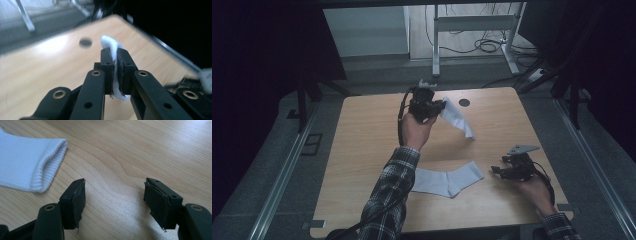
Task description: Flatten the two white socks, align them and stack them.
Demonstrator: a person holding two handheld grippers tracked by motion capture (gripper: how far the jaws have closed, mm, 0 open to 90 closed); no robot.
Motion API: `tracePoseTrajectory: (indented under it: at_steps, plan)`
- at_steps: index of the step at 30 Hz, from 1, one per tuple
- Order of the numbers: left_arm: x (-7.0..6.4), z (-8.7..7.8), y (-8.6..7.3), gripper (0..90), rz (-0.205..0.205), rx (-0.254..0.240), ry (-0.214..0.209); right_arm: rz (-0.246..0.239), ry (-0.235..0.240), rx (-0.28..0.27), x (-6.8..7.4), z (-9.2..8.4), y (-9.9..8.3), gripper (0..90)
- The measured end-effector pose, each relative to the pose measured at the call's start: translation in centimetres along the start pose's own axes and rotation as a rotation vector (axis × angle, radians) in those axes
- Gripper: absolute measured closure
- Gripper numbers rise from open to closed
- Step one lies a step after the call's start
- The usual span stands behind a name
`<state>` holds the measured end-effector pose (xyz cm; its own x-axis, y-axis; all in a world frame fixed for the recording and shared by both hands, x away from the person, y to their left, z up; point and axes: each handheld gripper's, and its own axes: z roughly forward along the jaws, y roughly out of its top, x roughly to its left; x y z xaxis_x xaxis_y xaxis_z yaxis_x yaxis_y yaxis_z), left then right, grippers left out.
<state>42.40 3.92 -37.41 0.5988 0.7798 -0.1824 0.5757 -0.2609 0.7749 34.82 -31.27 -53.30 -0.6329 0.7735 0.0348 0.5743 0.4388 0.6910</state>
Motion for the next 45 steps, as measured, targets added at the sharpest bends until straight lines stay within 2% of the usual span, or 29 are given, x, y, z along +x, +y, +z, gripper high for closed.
tracePoseTrajectory:
  at_steps: [2,3,4,6,9,16,17,18,21,22,25,26,28,29,30,31,32,33,34,35,36,38,39,43,45]
  plan:
    - [1.2,0.6,-2.0,83.5,-0.01,0.045,0.013,0.002,-0.001,-0.001,0.0,0.0,0.0,33.4]
    - [2.2,1.1,-3.6,83.1,-0.016,0.083,0.028,0.001,-0.002,0.0,0.0,0.0,0.0,33.7]
    - [2.2,1.1,-3.6,82.6,-0.016,0.083,0.028,0.001,-0.002,0.0,0.0,0.0,0.0,33.7]
    - [3.3,1.6,-5.7,81.9,-0.02,0.121,0.046,0.001,-0.003,0.0,0.0,0.0,0.0,33.7]
    - [4.3,2.0,-8.1,81.6,-0.001,0.174,0.105,0.008,-0.005,-0.002,0.0,0.0,0.0,33.6]
    - [6.2,2.1,-12.6,80.8,0.022,0.228,0.204,-0.011,-0.02,-0.002,0.4,0.1,0.0,31.2]
    - [6.7,2.1,-13.8,80.8,0.01,0.234,0.213,-0.012,-0.022,-0.004,0.4,0.1,-0.1,30.9]
    - [6.7,2.1,-13.8,80.7,0.01,0.234,0.213,-0.012,-0.022,-0.004,0.4,0.1,-0.1,30.9]
    - [7.2,2.4,-15.4,80.4,-0.01,0.244,0.227,-0.012,-0.026,-0.006,0.5,0.2,-0.1,30.2]
    - [7.4,2.5,-16.2,78.7,-0.014,0.226,0.235,-0.011,-0.026,-0.008,0.5,0.2,-0.1,29.7]
    - [7.6,2.3,-16.6,77.4,-0.034,0.196,0.231,-0.009,-0.027,-0.01,0.6,0.2,-0.1,28.7]
    - [7.5,2.3,-16.7,76.2,-0.027,0.191,0.239,-0.007,-0.028,-0.012,0.6,0.3,-0.1,28.3]
    - [7.4,2.2,-16.8,68.2,-0.001,0.191,0.275,-0.007,-0.029,-0.013,0.6,0.3,-0.1,27.9]
    - [7.2,2.0,-16.8,60.6,0.011,0.173,0.291,-0.007,-0.03,-0.015,0.6,0.3,-0.1,27.8]
    - [7.2,2.0,-16.8,56.7,0.011,0.173,0.291,-0.007,-0.03,-0.015,0.6,0.3,-0.1,27.8]
    - [7.2,1.8,-16.8,56.7,0.013,0.161,0.292,-0.006,-0.03,-0.016,0.7,0.3,-0.1,27.8]
    - [7.1,1.5,-17.0,50.7,0.017,0.129,0.276,-0.006,-0.03,-0.018,0.7,0.3,-0.1,27.6]
    - [7.1,1.5,-17.0,48.0,0.017,0.129,0.276,-0.006,-0.03,-0.018,0.7,0.3,-0.1,27.6]
    - [7.1,1.5,-17.1,48.0,0.023,0.122,0.276,-0.006,-0.031,-0.018,0.7,0.3,-0.1,27.5]
    - [7.0,1.5,-17.3,39.5,0.03,0.115,0.273,-0.006,-0.031,-0.019,0.7,0.4,-0.1,27.3]
    - [7.0,1.5,-17.5,36.8,0.041,0.114,0.275,-0.006,-0.031,-0.019,0.7,0.4,-0.1,27.2]
    - [7.0,1.5,-17.9,36.0,0.053,0.102,0.277,-0.006,-0.031,-0.019,0.7,0.4,-0.1,27.0]
    - [7.1,1.6,-18.1,32.4,0.052,0.099,0.28,-0.006,-0.031,-0.02,0.7,0.4,-0.1,26.9]
    - [7.4,1.8,-18.7,29.6,0.051,0.093,0.279,-0.004,-0.032,-0.022,0.7,0.4,-0.2,26.5]
    - [7.5,1.7,-18.7,27.7,0.038,0.095,0.279,-0.003,-0.033,-0.025,0.8,0.4,-0.2,26.1]
